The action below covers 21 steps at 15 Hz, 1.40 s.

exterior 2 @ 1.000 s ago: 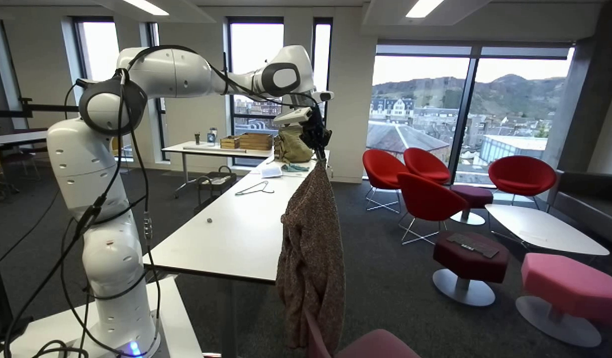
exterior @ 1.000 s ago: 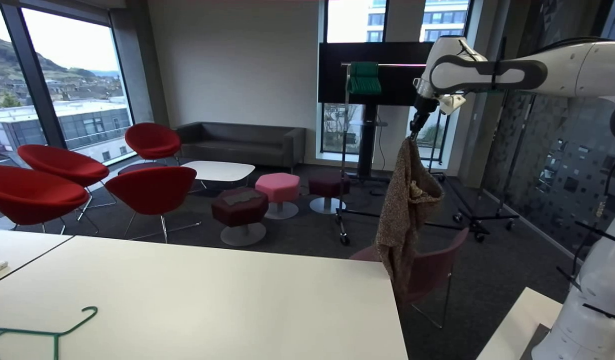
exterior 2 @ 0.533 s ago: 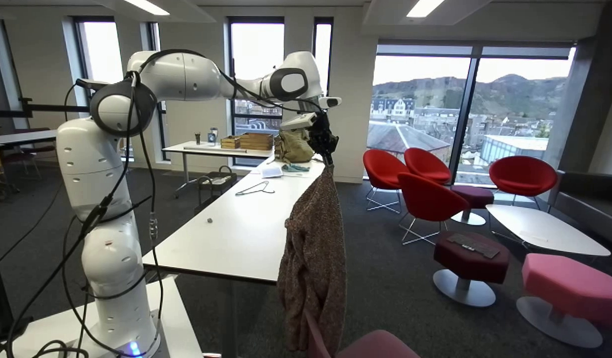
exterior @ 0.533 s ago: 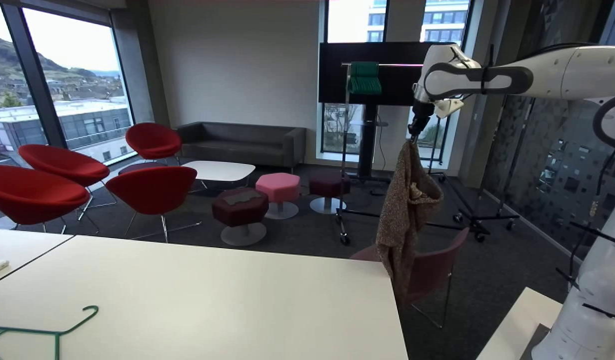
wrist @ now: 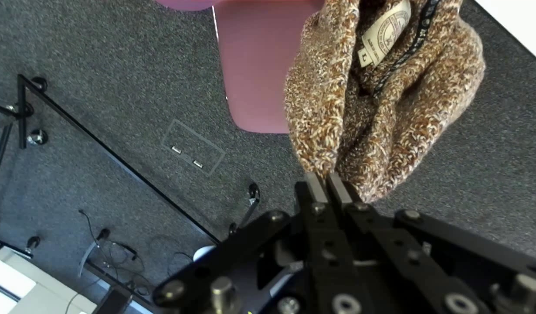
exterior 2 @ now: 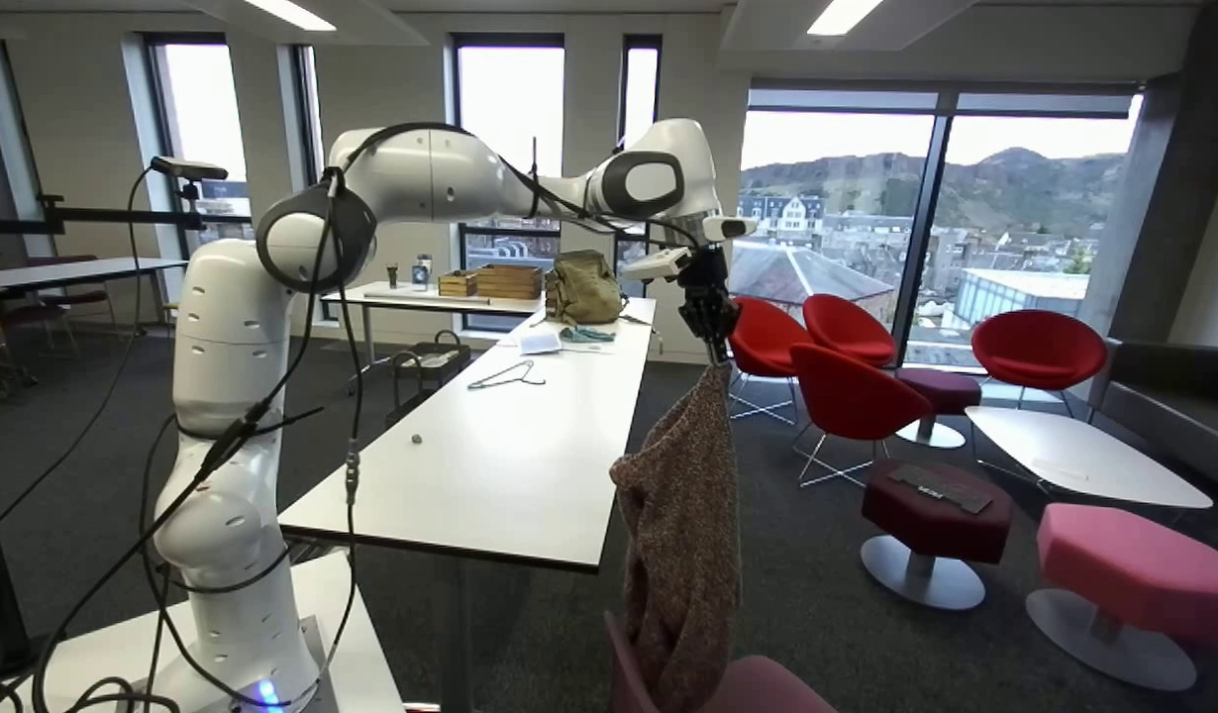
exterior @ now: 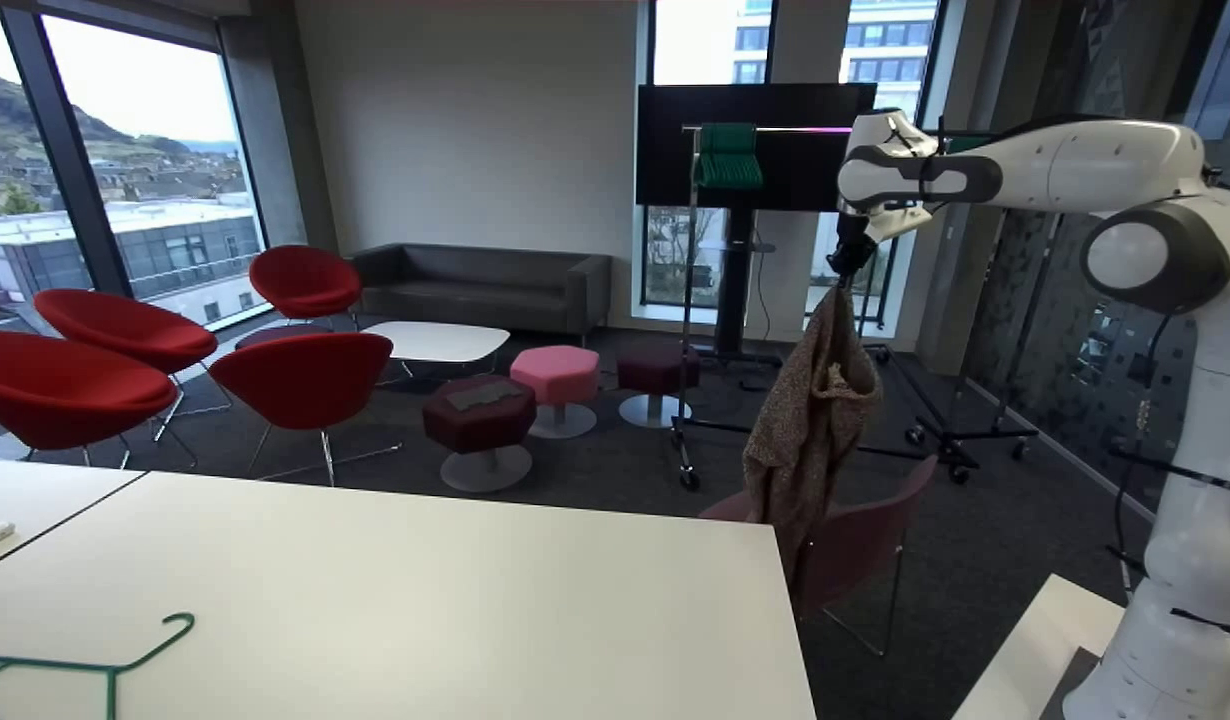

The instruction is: Hang the brown clothing on the back of the chair

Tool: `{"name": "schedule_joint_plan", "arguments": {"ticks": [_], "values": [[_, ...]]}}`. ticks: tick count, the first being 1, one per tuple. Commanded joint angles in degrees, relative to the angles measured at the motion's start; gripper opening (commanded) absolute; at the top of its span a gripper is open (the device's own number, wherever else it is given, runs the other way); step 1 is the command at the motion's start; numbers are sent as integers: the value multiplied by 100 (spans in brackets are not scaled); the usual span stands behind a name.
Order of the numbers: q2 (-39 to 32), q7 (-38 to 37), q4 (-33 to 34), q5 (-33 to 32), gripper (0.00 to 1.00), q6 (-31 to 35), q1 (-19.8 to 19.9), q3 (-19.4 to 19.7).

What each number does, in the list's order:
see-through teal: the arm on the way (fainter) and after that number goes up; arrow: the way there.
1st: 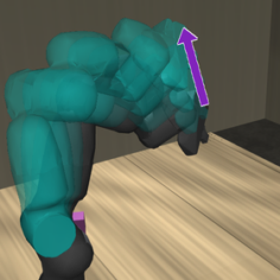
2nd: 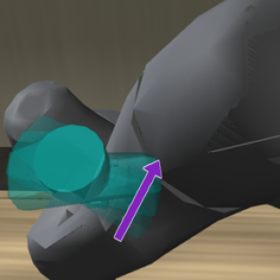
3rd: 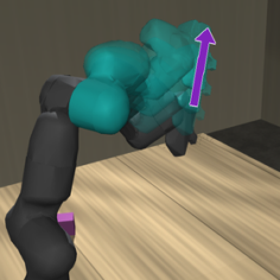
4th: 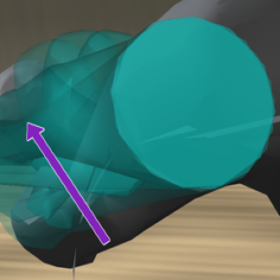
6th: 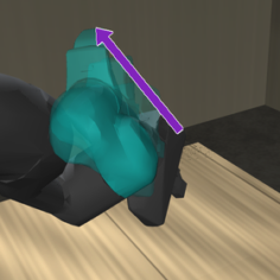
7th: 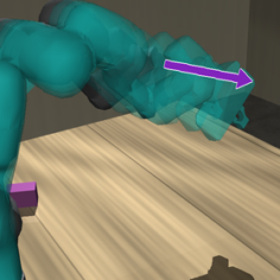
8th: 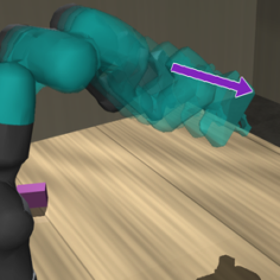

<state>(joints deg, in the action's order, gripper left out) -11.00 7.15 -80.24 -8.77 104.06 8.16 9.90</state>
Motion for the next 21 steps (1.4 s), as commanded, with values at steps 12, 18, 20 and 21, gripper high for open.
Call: {"name": "schedule_joint_plan", "arguments": {"ticks": [12,18,20,21], "values": [[-673,154,1304,308,1,-777,859,291],[-399,759,-366,1266,1,-491,839,63],[-276,871,-912,1380,1,-429,805,-1],[-197,922,-1168,1400,1,-413,801,-20]]}}
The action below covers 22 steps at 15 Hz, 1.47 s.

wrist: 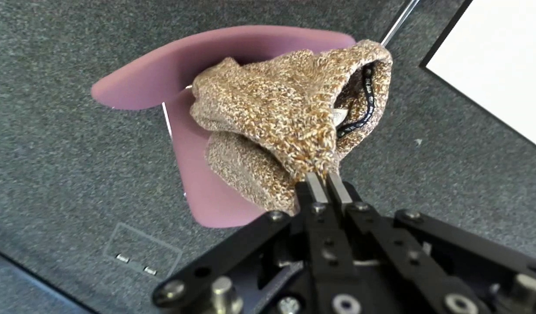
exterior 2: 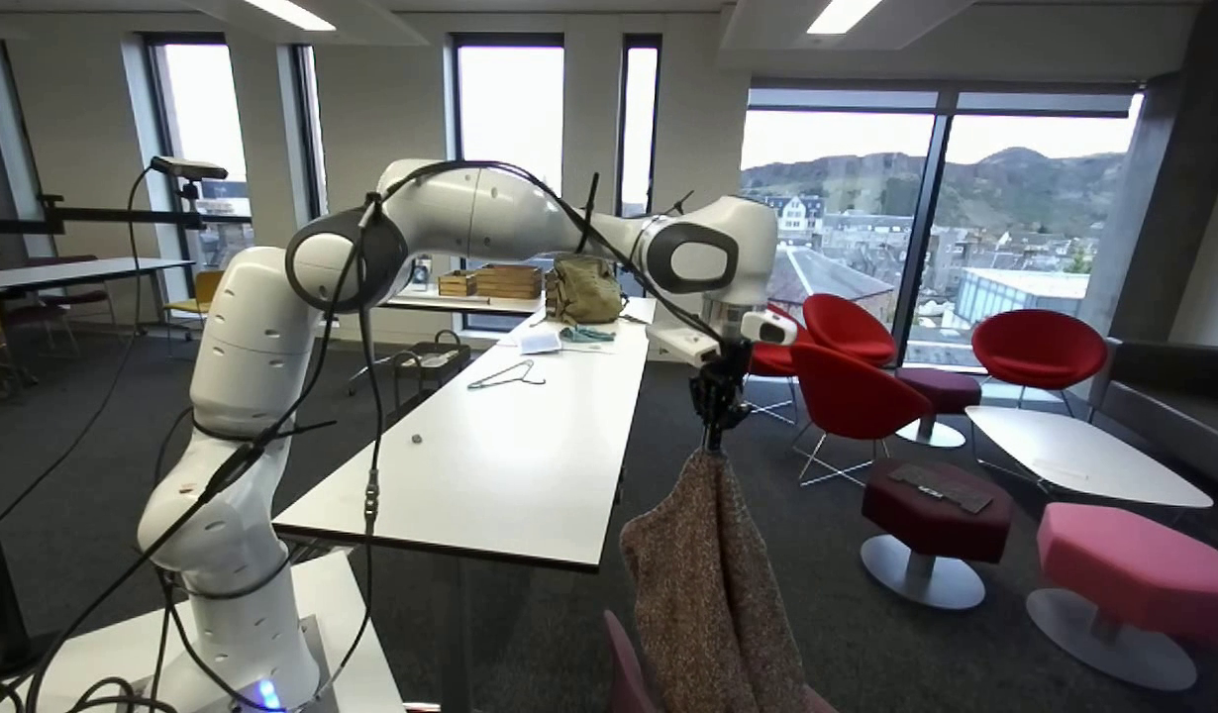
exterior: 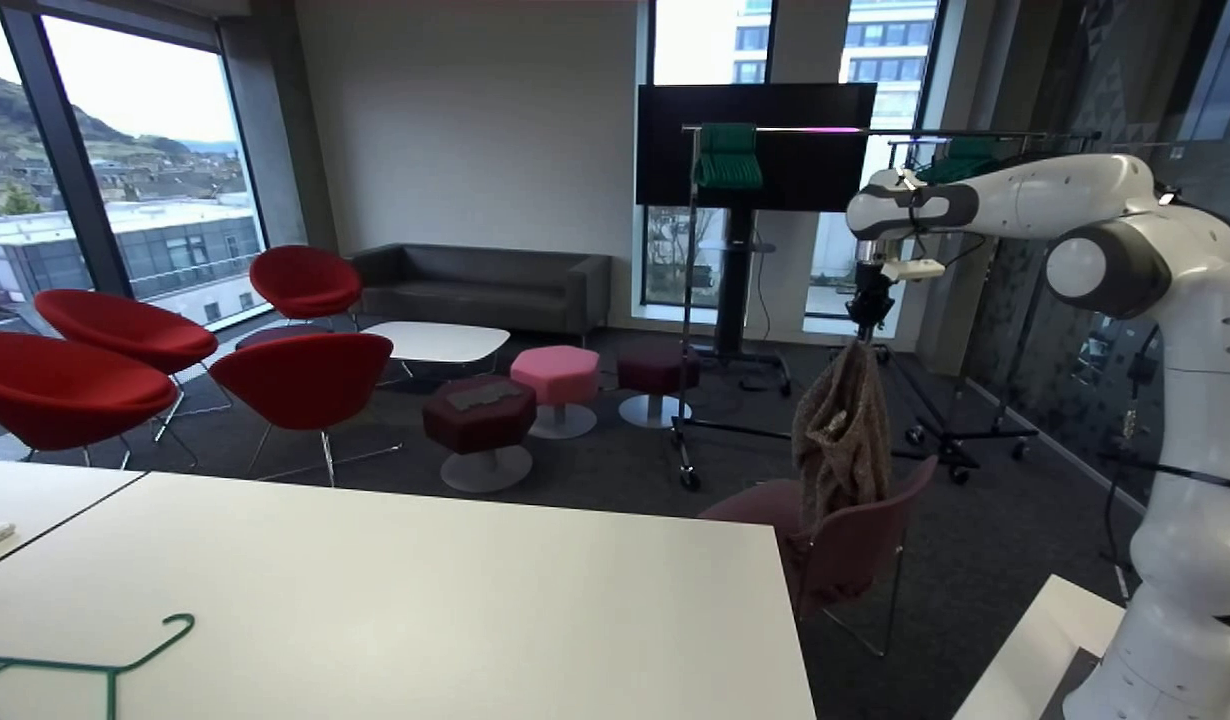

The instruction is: Hang the brown clothing on the back of the chair

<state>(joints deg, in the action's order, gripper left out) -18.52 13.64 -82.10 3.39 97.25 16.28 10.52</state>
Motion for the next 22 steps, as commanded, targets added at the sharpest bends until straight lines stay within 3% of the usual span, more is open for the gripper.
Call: {"name": "schedule_joint_plan", "arguments": {"ticks": [1,5,9,17,22], "values": [[658,338,-1248,181,1,276,19,-112],[1203,539,-2382,99,1,306,11,-49],[2201,665,-3464,56,1,472,49,148],[4154,681,-4095,-443,1,438,9,641],[4456,710,-4803,-251,1,129,-193,703]]}}
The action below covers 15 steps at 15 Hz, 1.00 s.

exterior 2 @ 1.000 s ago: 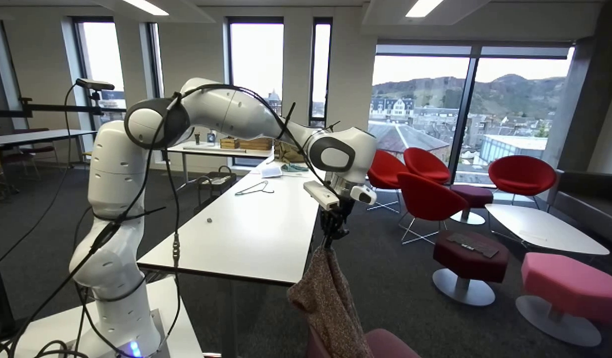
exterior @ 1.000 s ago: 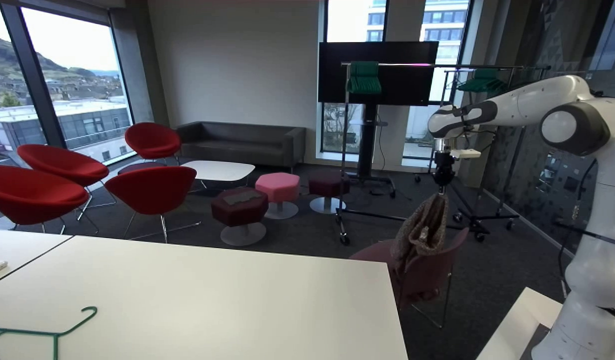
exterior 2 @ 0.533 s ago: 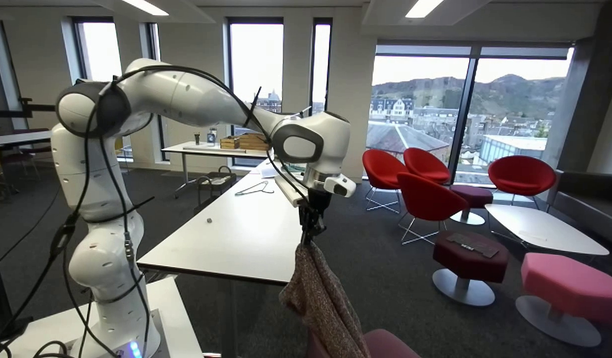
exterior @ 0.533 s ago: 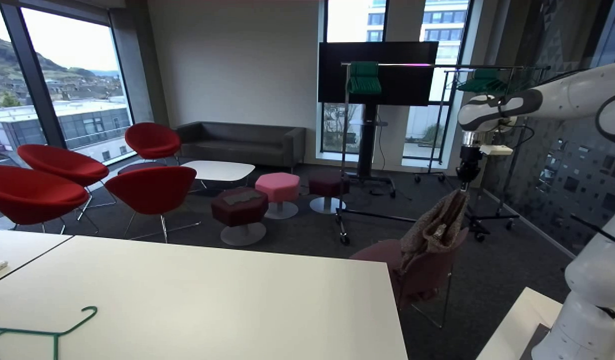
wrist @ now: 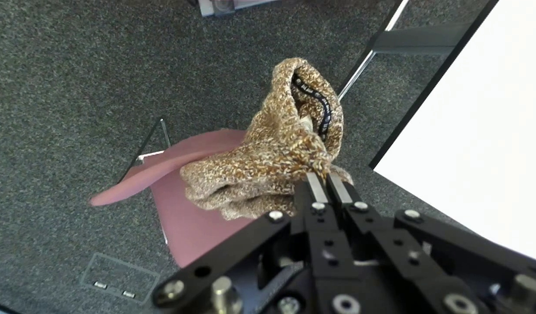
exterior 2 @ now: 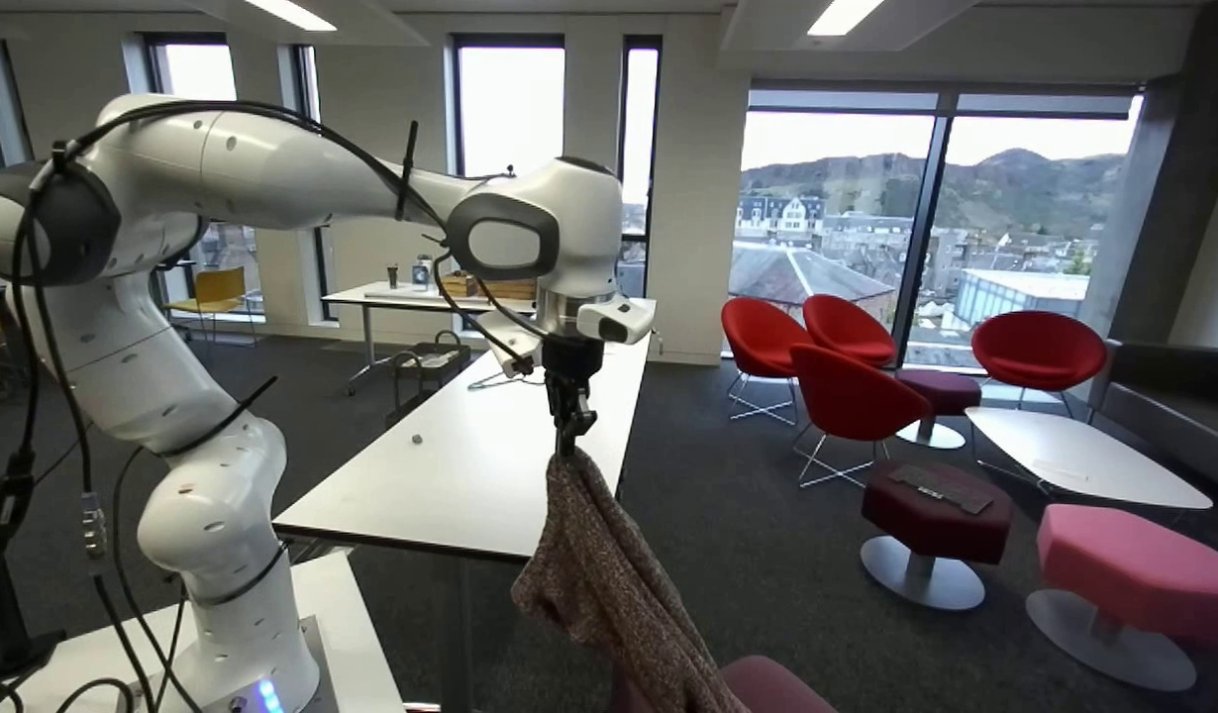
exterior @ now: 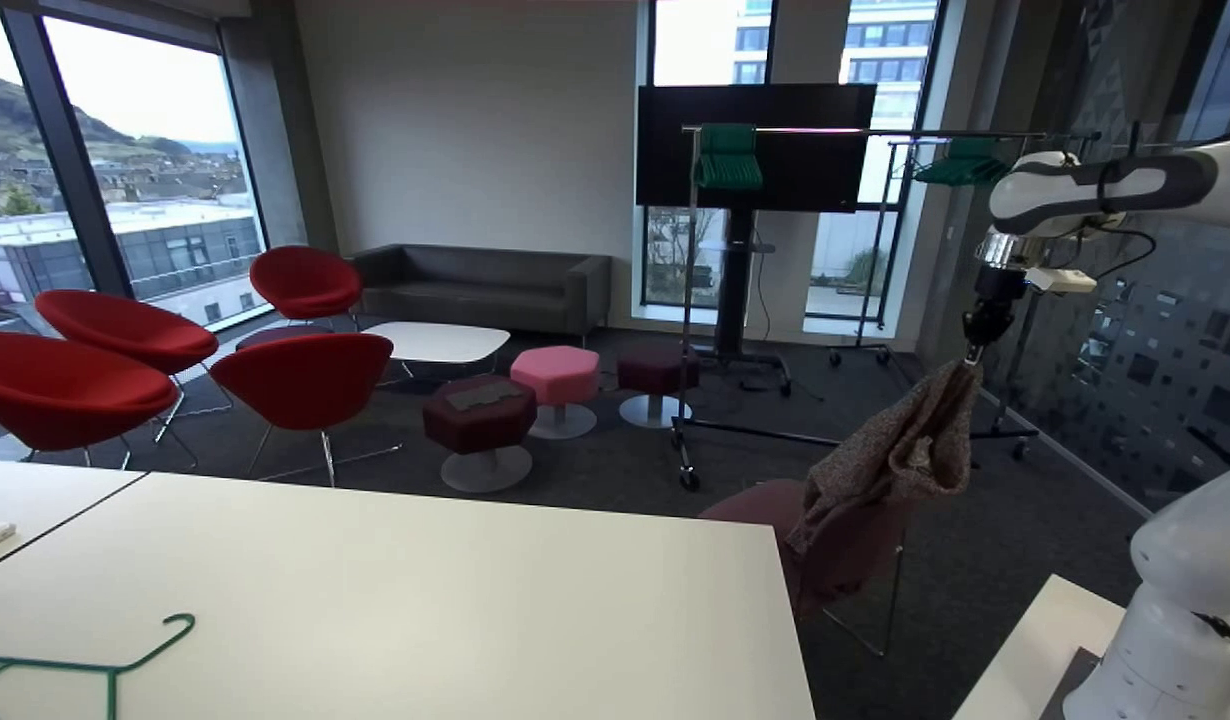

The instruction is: Hang the brown clothing on the back of the chair

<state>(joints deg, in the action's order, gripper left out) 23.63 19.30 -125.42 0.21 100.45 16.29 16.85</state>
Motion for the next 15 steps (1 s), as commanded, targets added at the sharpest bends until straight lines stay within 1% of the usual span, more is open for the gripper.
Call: {"name": "schedule_joint_plan", "arguments": {"ticks": [1,3,7,10,13,14,15], "values": [[219,158,-660,115,1,-231,-259,51],[143,179,-965,161,1,-331,-370,28],[-1,164,-1443,56,1,-459,-490,-1],[-137,161,-1593,39,1,-542,-499,14],[-292,145,-1601,80,1,-551,-504,8],[-348,122,-1596,73,29,-546,-507,-7],[-392,126,-1587,78,30,-550,-508,-10]]}}
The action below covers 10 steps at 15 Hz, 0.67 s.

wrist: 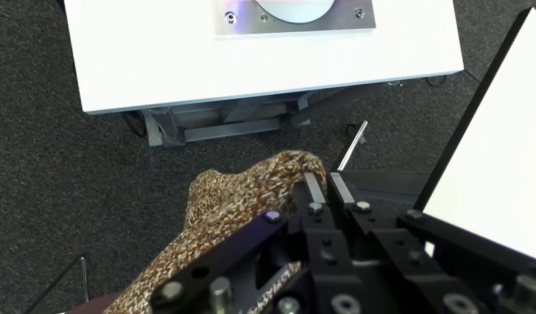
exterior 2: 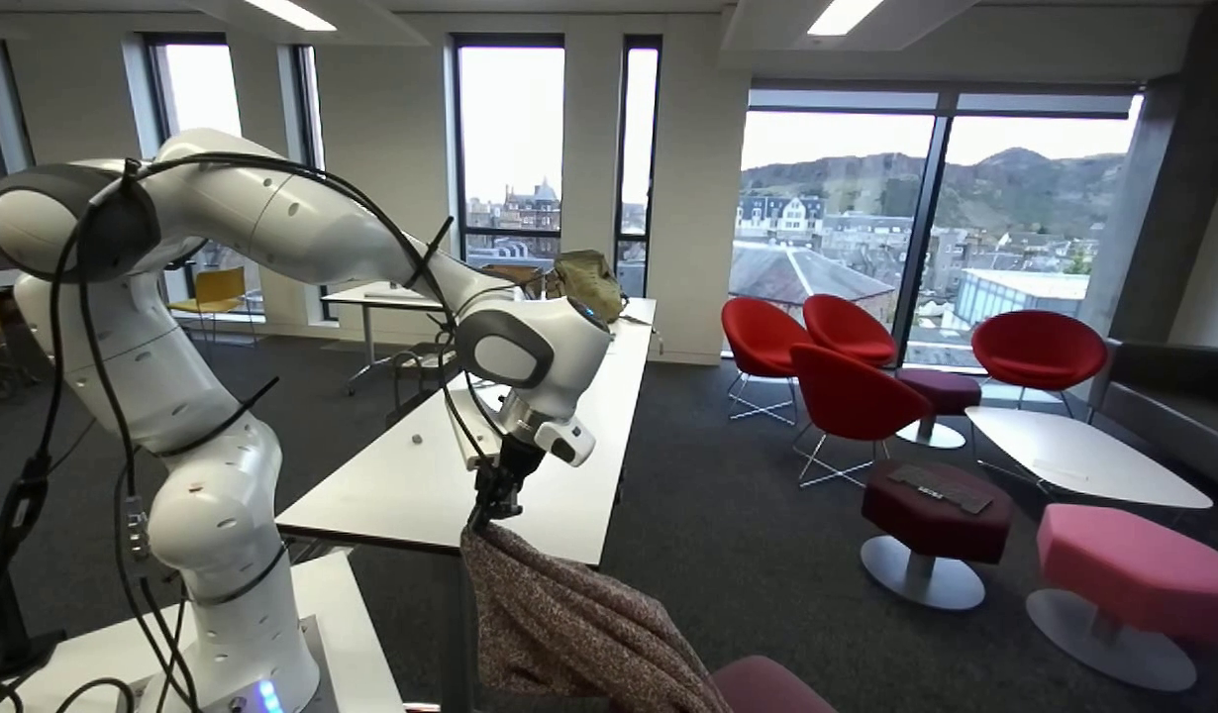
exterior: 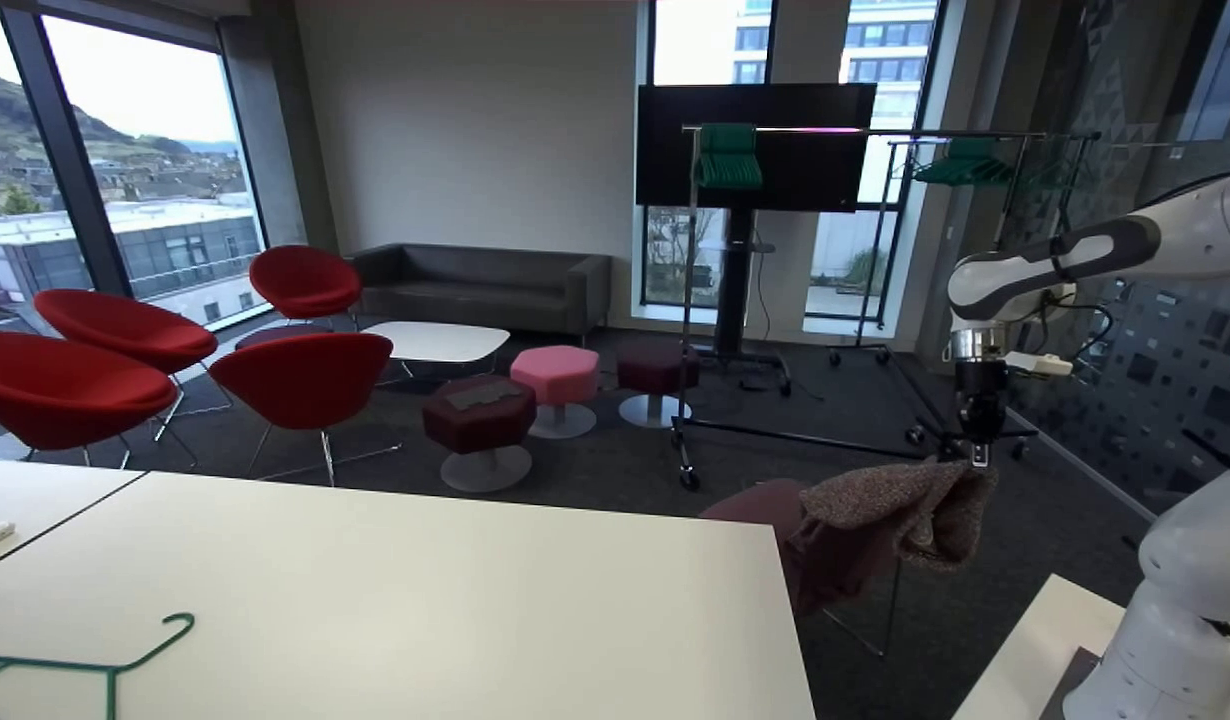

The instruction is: Hang the brown clothing on the back of the chair

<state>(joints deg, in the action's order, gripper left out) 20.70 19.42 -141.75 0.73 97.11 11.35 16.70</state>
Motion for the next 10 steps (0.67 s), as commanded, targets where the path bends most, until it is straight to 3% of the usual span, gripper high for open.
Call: {"name": "schedule_joint_plan", "arguments": {"ticks": [1,6,10], "values": [[-140,117,50,22,38,-221,-15,0],[-187,-29,119,-85,73,-90,-10,-88],[85,-92,443,-272,100,374,-138,-373]]}}
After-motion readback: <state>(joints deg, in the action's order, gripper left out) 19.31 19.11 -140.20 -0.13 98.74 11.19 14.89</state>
